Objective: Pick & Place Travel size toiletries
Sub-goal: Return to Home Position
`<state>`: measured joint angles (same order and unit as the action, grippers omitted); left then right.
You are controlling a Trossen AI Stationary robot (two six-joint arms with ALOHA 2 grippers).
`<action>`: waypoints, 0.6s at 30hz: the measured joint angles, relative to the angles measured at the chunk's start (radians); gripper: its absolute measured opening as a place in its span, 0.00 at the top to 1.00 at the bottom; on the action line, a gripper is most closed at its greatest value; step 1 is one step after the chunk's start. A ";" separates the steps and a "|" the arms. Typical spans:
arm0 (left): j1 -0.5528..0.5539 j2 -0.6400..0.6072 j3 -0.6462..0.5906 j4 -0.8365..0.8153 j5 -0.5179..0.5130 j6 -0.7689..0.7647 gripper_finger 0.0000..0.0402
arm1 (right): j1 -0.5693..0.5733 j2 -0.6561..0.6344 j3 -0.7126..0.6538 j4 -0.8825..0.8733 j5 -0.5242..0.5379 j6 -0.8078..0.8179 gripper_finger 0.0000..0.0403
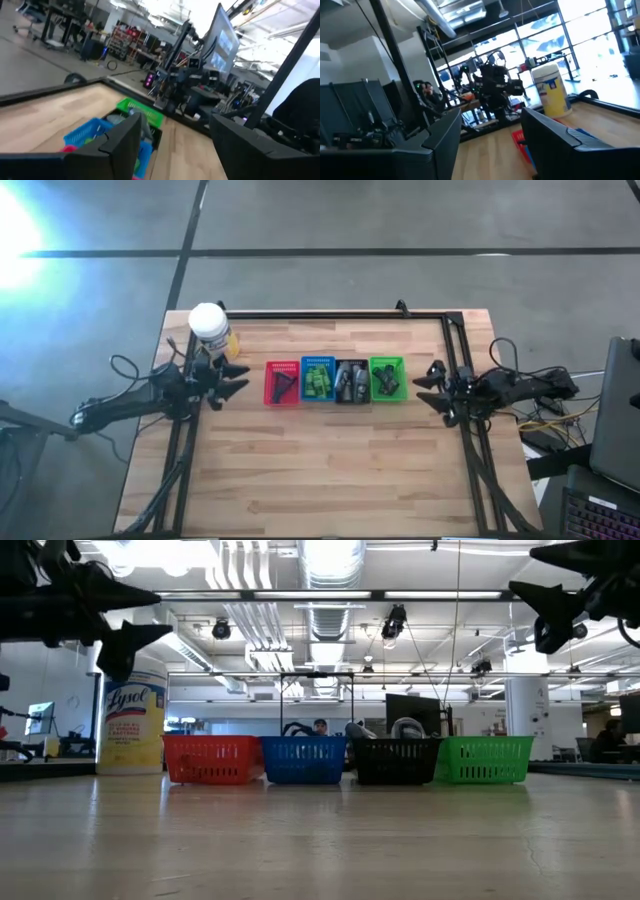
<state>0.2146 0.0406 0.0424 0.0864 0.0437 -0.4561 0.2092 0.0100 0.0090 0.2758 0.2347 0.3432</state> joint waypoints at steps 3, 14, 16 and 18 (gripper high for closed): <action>0.000 0.005 0.000 -0.044 -0.001 0.000 0.41 | 0.000 0.006 0.000 -0.010 0.001 -0.006 0.51; -0.062 -0.037 -0.025 -0.077 -0.012 0.000 0.41 | 0.000 -0.007 0.000 -0.023 0.003 -0.003 0.56; -0.077 -0.039 -0.032 -0.074 -0.018 0.000 0.41 | 0.000 -0.009 0.000 -0.038 0.003 -0.004 0.57; -0.090 -0.034 -0.033 -0.073 -0.019 0.000 0.41 | -0.001 -0.009 0.000 -0.057 0.003 -0.005 0.58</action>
<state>0.1246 0.0065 0.0097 0.0131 0.0249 -0.4557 0.2084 0.0010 0.0090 0.2189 0.2379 0.3382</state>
